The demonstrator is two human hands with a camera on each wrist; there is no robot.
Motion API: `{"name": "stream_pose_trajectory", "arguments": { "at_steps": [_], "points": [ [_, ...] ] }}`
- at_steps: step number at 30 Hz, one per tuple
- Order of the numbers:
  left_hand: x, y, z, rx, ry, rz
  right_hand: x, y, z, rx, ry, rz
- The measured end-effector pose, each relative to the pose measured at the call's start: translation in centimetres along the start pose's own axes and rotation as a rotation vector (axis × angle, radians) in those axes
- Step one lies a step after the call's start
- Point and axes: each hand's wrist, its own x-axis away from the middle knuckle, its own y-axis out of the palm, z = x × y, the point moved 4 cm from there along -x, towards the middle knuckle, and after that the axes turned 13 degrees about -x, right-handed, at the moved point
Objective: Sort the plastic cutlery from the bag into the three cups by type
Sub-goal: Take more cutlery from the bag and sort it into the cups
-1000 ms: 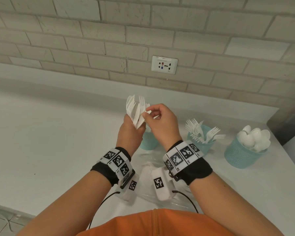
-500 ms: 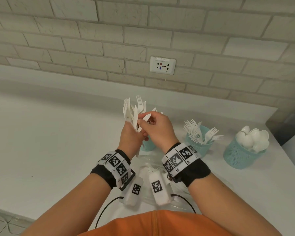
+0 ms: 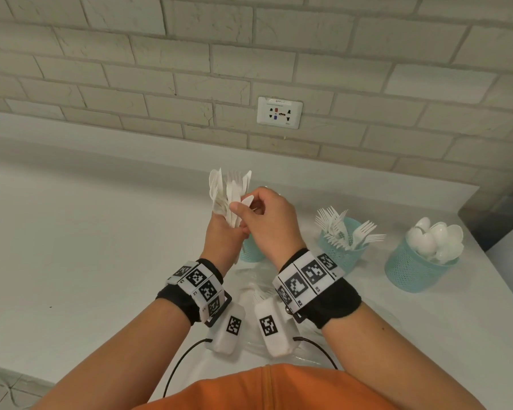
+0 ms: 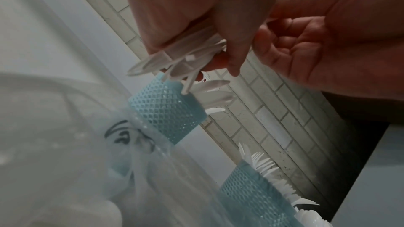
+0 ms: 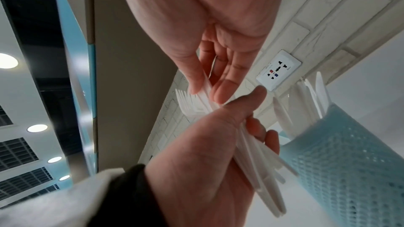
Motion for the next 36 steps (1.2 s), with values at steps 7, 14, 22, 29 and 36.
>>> {"name": "stream_pose_trajectory", "arguments": {
  "at_steps": [7,14,22,29,36],
  "points": [
    [-0.1,0.1,1.0,0.092,0.108,-0.045,-0.2,-1.8,-3.4,-0.034,-0.142,0.087],
    [-0.7,-0.3,0.1,0.061,0.047,-0.074,-1.3,-4.4,-7.5,-0.088,-0.347,0.160],
    [-0.3,-0.4,0.5,0.065,0.064,-0.198,-2.7,-4.0,-2.5,-0.081,-0.019,0.075],
    [0.0,0.0,1.5,0.133,0.068,-0.265,-2.1,-2.7,-0.7,-0.054,0.086,0.032],
    [-0.4,-1.9,0.7,0.109,0.041,-0.163,-4.4,-5.3,-4.1,-0.093,-0.073,0.226]
  ]
}}
